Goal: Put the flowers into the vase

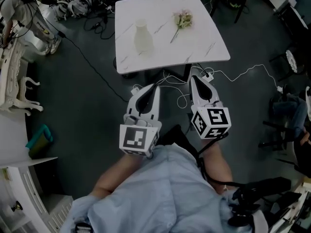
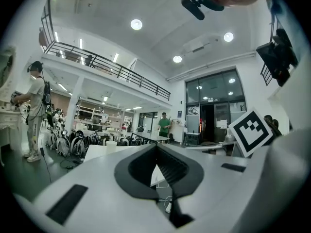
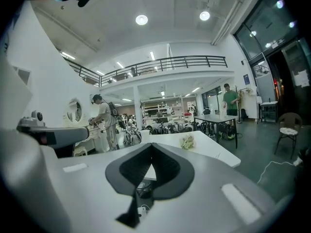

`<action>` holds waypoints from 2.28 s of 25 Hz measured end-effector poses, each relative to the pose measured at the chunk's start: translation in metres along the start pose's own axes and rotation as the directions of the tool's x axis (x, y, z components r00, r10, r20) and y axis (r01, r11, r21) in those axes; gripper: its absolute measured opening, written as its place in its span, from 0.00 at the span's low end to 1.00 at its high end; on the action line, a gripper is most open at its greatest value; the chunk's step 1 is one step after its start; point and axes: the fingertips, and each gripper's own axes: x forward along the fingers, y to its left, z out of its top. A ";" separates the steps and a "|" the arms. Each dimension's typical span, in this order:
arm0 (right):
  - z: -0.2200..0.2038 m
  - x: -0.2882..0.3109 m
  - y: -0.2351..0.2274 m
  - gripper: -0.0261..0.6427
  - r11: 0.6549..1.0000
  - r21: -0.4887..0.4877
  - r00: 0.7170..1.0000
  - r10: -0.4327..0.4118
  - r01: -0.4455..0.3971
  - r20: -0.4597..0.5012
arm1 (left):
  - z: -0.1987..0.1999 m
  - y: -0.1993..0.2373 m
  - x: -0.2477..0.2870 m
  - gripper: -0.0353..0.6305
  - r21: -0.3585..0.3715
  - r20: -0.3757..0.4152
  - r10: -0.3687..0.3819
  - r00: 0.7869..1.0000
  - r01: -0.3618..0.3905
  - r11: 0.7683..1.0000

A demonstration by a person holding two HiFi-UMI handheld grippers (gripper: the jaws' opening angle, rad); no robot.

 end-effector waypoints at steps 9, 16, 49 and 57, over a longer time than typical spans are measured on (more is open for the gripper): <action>-0.005 0.033 -0.030 0.04 0.999 0.025 1.000 -0.022 0.023 -0.016 | -0.013 0.008 0.044 0.06 0.003 -0.033 -0.026 0.999 0.026 1.000; -0.001 0.091 -0.080 0.04 0.998 0.051 0.999 -0.026 0.028 -0.040 | -0.012 0.023 0.116 0.06 0.016 -0.065 -0.020 0.998 0.022 1.000; -0.015 0.343 -0.217 0.14 0.971 0.236 0.973 0.016 0.039 -0.228 | -0.034 0.073 0.357 0.06 -0.037 -0.192 -0.176 0.965 0.173 0.984; -0.074 0.400 -0.246 0.30 0.904 0.400 0.929 0.006 0.153 -0.369 | -0.075 0.081 0.380 0.06 -0.046 -0.304 -0.288 0.908 0.288 0.957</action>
